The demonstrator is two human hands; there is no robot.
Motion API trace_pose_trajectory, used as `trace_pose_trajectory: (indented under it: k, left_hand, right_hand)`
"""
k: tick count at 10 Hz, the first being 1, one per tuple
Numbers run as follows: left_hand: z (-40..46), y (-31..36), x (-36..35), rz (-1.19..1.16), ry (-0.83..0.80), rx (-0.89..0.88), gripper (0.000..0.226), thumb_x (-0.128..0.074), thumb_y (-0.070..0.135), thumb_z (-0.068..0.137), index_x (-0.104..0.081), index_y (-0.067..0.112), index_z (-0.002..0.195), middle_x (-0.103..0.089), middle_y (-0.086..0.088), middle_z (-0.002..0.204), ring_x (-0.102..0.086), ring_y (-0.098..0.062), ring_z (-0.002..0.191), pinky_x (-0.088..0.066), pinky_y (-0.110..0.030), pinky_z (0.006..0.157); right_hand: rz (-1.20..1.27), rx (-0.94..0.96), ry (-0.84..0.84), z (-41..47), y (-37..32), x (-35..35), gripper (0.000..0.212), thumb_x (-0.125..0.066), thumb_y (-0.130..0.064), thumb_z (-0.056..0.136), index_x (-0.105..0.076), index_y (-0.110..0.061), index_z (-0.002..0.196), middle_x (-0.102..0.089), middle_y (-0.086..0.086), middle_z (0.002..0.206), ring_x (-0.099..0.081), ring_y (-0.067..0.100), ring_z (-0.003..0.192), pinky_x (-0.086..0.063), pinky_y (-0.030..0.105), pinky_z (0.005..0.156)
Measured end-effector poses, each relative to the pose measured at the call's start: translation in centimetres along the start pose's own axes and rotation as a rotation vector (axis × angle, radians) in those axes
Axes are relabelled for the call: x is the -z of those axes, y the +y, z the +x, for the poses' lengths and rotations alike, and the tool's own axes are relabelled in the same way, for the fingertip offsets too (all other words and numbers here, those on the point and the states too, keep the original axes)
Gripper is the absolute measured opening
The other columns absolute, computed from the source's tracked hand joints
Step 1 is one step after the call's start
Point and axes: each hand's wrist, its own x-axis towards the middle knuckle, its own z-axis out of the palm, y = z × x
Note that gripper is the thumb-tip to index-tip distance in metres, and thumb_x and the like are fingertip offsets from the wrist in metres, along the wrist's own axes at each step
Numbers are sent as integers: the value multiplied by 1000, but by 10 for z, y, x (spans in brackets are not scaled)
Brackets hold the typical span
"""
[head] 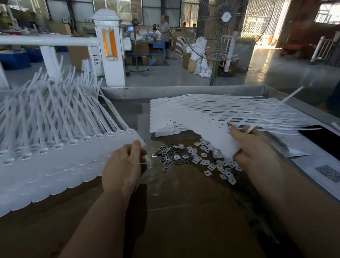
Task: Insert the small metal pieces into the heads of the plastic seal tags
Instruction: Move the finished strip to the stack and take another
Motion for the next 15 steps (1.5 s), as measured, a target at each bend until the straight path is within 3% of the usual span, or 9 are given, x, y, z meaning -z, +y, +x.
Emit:
trace_pose_trajectory:
  k: [3, 4, 5, 7, 9, 10, 11, 14, 15]
  left_hand:
    - [-2, 4, 2, 3, -31, 7, 37, -36, 38, 98, -65, 21, 84, -69, 1, 86, -64, -21, 85, -48, -42, 87]
    - [-3, 4, 3, 8, -37, 3, 35, -36, 39, 98, -63, 24, 81, -68, 4, 84, -64, -17, 82, -48, -40, 85]
    - [-3, 4, 2, 14, -38, 4, 35, -36, 39, 98, -64, 22, 86, -68, 3, 85, -64, -16, 81, -49, -38, 84]
    - [0, 0, 1, 20, -49, 19, 36, -36, 40, 98, -66, 20, 90, -68, 3, 85, -64, -18, 84, -49, -40, 85]
    - [1, -4, -2, 49, -57, 17, 38, -34, 43, 97, -66, 21, 98, -68, -1, 96, -63, -22, 92, -49, -42, 87]
    - [1, -5, -3, 56, -54, 15, 38, -34, 44, 97, -66, 23, 97, -68, 1, 94, -63, -20, 91, -49, -42, 87]
    - [2, -6, -4, 35, -63, 32, 38, -35, 46, 96, -66, 23, 99, -68, 1, 95, -64, -20, 90, -49, -42, 87]
    - [4, -17, -6, 89, -42, 25, 39, -33, 47, 96, -66, 25, 98, -69, 4, 93, -63, -15, 89, -49, -39, 86]
    - [4, -19, -6, 126, -40, 15, 39, -33, 46, 96, -65, 25, 101, -69, 4, 95, -61, -15, 91, -48, -37, 85]
  right_hand:
    - [60, -62, 64, 2, 5, -44, 22, -63, -8, 87, -47, -17, 75, -56, -2, 76, -58, 11, 70, -54, 44, 85]
    - [-50, -41, 34, 4, 9, -54, 17, -60, -15, 90, -55, -12, 106, -62, 5, 95, -62, 23, 87, -54, 38, 80]
    - [-178, 2, -6, 4, 14, -61, 41, -55, -17, 93, -45, 2, 127, -54, 21, 128, -54, 35, 116, -47, 43, 92]
    - [-198, -29, 36, 10, 20, -73, 40, -53, -14, 93, -44, 1, 129, -52, 20, 130, -53, 33, 117, -48, 38, 88]
    - [-190, -58, 77, 5, 21, -87, 37, -51, -14, 94, -45, 2, 127, -52, 17, 131, -57, 30, 112, -45, 18, 50]
    - [-112, -87, 144, 13, 24, -94, 40, -46, -19, 97, -39, -2, 133, -46, 13, 137, -52, 18, 96, -44, 10, 45]
    - [-831, -32, 97, 17, 17, -97, 55, -43, -26, 97, -20, -14, 145, -30, 8, 148, -37, 21, 129, -40, 24, 95]
    - [-942, 36, 119, 34, 36, -111, 38, -52, -23, 91, -41, -11, 126, -53, 4, 127, -49, 21, 120, -40, 25, 89]
    - [-754, -18, 129, 40, 38, -116, 42, -52, -25, 91, -41, -8, 129, -53, 6, 128, -52, 20, 115, -42, 20, 83]
